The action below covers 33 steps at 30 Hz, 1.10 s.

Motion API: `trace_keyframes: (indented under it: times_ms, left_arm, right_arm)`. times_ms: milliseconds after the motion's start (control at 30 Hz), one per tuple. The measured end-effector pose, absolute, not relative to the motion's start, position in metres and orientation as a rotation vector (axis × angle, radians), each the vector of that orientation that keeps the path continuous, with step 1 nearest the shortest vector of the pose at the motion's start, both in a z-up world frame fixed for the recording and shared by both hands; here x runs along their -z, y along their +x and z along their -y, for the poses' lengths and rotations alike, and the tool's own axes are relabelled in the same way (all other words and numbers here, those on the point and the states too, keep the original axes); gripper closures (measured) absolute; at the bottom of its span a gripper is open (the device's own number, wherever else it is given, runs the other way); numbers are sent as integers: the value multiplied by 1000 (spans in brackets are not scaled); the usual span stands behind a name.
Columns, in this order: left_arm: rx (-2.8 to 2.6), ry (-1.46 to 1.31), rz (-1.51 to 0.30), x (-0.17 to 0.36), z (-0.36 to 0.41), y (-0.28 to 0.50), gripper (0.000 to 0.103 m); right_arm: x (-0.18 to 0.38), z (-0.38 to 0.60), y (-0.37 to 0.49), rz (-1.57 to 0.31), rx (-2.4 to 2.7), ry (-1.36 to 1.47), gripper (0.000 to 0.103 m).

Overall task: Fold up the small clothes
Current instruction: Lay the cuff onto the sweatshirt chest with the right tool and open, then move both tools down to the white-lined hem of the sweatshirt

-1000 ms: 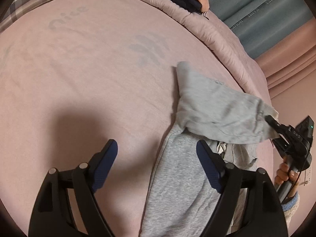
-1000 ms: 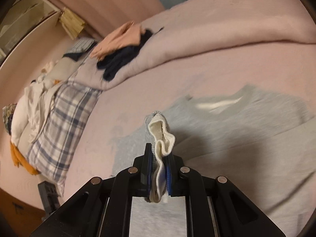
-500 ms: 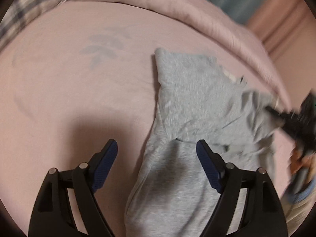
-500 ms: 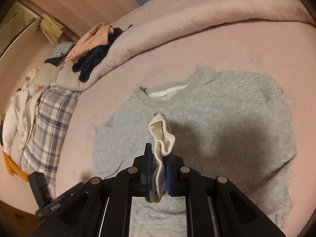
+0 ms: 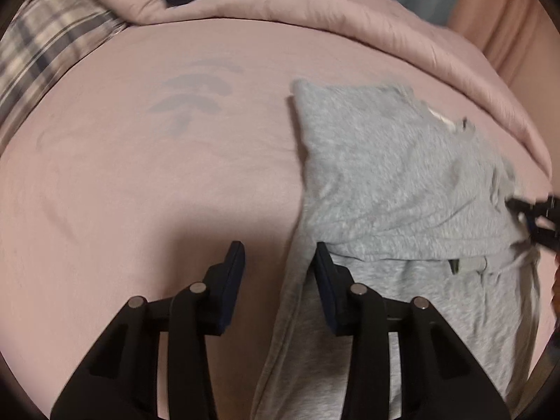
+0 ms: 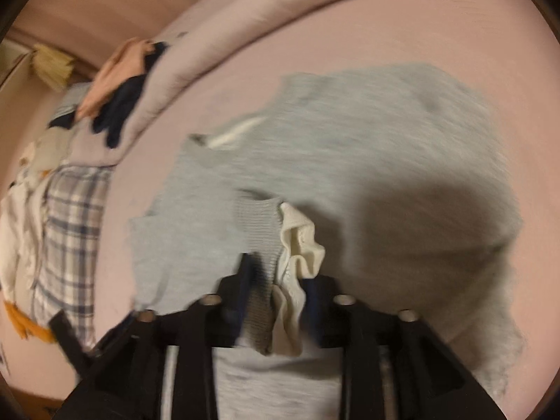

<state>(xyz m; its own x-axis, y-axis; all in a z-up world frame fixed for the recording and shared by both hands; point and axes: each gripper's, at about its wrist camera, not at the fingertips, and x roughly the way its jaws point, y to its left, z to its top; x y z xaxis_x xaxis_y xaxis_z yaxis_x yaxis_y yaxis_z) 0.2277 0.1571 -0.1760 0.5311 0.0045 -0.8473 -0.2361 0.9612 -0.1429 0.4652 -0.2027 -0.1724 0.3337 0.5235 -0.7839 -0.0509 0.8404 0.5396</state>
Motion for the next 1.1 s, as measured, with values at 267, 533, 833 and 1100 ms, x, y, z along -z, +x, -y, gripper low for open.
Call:
trace_keyframes:
  times_ms: [267,533,833,1100]
  left_arm:
    - [-157,-273,-1006,164,-165,206,57]
    - [-1,-396,-920,133,-144,238,49]
    - [58,-520,-1050,177,-135,320,70]
    - [64,-460,-999,157,-133,302,55]
  right_arm:
    - [137,221,441,-1033,-269,321,66]
    - [125,195,436,-953,-415,307,66]
    - [157,170,436,-1029,-468,256,68]
    - [143,184,415,-1014,-514,262,68]
